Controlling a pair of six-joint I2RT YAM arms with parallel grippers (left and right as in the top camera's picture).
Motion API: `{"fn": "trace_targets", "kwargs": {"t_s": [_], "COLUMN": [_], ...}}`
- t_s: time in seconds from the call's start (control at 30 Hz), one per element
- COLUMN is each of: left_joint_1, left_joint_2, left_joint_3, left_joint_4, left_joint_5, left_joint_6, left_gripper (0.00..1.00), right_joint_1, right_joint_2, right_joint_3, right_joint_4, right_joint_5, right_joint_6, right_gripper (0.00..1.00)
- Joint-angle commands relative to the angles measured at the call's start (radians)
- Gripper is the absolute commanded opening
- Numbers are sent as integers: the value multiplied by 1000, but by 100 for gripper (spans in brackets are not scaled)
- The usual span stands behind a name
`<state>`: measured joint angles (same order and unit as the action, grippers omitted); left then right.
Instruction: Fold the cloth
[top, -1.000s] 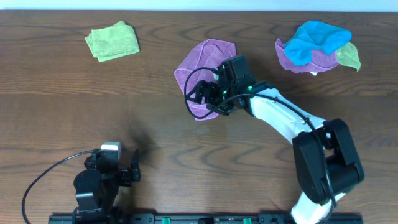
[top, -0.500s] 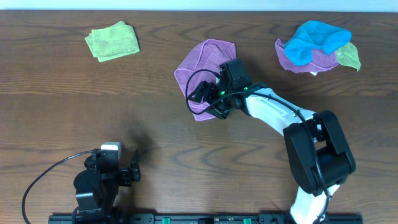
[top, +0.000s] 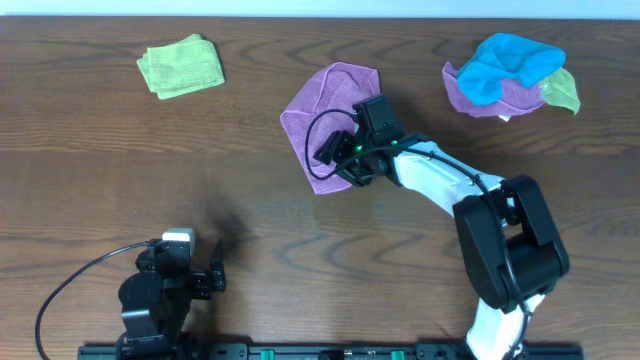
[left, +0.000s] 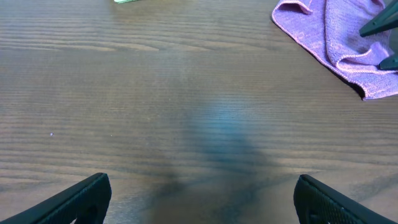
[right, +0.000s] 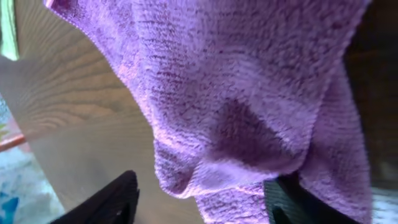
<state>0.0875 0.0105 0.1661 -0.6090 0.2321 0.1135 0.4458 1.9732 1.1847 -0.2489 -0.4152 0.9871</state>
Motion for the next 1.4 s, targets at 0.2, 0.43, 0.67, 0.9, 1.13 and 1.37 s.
{"fn": "trace_targets", "kwargs": {"t_s": [0.2, 0.43, 0.67, 0.9, 1.13, 1.37], "left_joint_1": [-4, -4, -4, -4, -4, -4], "left_joint_2": [-6, -6, -6, -6, -6, -6], "left_joint_3": [-7, -7, -7, -7, -7, -7], "left_joint_4": [0, 0, 0, 0, 0, 0], "left_joint_5": [0, 0, 0, 0, 0, 0], "left_joint_6": [21, 21, 21, 21, 21, 21], "left_gripper": [95, 95, 95, 95, 95, 95], "right_joint_1": [0, 0, 1, 1, 1, 0], "right_joint_2": [9, 9, 10, 10, 29, 50], "right_joint_3": [-4, -4, -4, -4, -4, -4], "right_joint_4": [8, 14, 23, 37, 48, 87], "right_joint_5": [84, 110, 153, 176, 171, 137], "right_joint_6": [4, 3, -16, -42, -46, -96], "right_gripper": [66, 63, 59, 48, 50, 1]}}
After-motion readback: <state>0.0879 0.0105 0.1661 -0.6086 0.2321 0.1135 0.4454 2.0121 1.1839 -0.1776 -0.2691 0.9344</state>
